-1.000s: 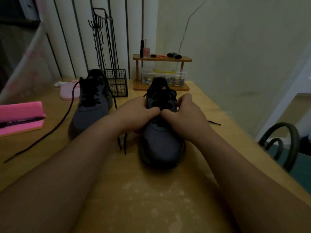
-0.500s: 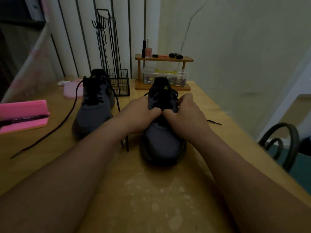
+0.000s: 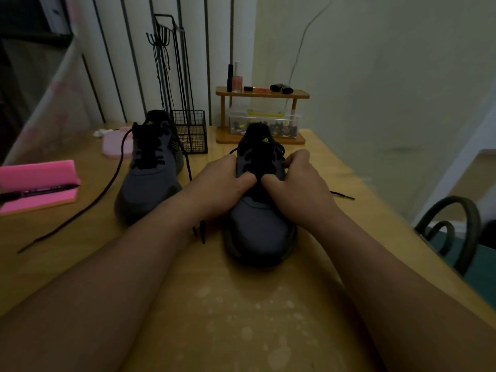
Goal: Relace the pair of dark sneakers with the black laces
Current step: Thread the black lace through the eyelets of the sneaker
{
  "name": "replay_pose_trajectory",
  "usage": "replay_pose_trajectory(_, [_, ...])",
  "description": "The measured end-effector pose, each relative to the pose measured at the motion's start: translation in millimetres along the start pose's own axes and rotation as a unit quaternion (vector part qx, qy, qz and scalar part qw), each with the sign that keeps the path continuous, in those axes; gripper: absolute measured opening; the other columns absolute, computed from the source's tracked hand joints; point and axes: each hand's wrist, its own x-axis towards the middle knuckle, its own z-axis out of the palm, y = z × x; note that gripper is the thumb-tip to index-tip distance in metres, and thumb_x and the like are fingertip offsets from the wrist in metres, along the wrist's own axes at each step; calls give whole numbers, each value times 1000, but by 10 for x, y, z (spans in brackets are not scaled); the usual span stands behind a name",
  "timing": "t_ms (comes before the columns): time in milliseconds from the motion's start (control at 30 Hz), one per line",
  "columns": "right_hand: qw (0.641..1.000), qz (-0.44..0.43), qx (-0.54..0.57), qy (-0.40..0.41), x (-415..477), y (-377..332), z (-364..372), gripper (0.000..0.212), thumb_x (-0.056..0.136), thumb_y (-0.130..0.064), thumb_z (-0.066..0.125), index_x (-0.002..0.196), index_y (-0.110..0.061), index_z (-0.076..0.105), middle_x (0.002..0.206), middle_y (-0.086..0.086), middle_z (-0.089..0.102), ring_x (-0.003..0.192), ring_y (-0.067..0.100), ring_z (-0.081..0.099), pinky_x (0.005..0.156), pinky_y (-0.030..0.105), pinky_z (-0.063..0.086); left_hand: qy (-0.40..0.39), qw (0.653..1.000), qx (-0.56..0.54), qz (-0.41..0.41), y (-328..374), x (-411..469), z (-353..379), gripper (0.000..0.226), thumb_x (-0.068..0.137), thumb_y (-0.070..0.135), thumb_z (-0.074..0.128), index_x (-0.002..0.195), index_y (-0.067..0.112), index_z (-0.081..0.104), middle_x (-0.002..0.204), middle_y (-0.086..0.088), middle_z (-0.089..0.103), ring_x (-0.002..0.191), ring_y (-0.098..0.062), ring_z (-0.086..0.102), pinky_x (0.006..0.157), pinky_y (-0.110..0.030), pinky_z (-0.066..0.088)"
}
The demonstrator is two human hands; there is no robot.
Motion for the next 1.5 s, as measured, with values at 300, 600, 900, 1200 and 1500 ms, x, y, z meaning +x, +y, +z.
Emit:
replay_pose_trajectory(300, [994, -97, -11, 42, -20, 127, -68, 29, 96, -49, 65, 96, -23, 52, 94, -5, 49, 83, 6, 49, 65, 30, 37, 114, 987, -72, 84, -120, -168, 7, 24, 98, 41, 65, 100, 25, 48, 90, 3, 57, 80, -16, 58, 67, -36, 49])
replay_pose_trajectory(600, [989, -87, 120, 19, 24, 133, -78, 12, 100, -26, 66, 94, -16, 63, 81, -2, 60, 74, 12, 56, 67, 31, 45, 140, 975, -112, 134, -150, -80, 41, 11, 100, 24, 67, 92, 22, 60, 88, 2, 60, 80, -13, 58, 70, -25, 44])
replay_pose_trajectory(900, [961, -54, 268, -46, 15, 143, -122, 16, 102, -15, 62, 87, -17, 62, 81, -5, 62, 66, -3, 55, 61, 10, 43, 136, 973, -124, 138, -154, -78, 87, 12, 102, 22, 65, 93, 25, 58, 92, 3, 61, 84, -12, 59, 71, -22, 45])
replay_pose_trajectory(1200, [966, -53, 254, -12, 79, 190, -146, 11, 105, -17, 59, 97, -22, 65, 83, -3, 69, 72, 3, 62, 67, 22, 47, 124, 961, -225, 99, -134, -54, 80, 10, 106, 25, 59, 97, 25, 65, 95, 3, 66, 92, -17, 66, 87, -45, 59])
replay_pose_trajectory(1500, [977, -151, 128, 76, 182, 219, -35, 7, 99, -25, 70, 94, -23, 65, 75, -7, 64, 67, 5, 60, 60, 20, 45, 146, 965, -166, 141, -90, -35, 95, 13, 100, 17, 67, 109, 27, 64, 84, 5, 62, 78, -12, 60, 70, -29, 52])
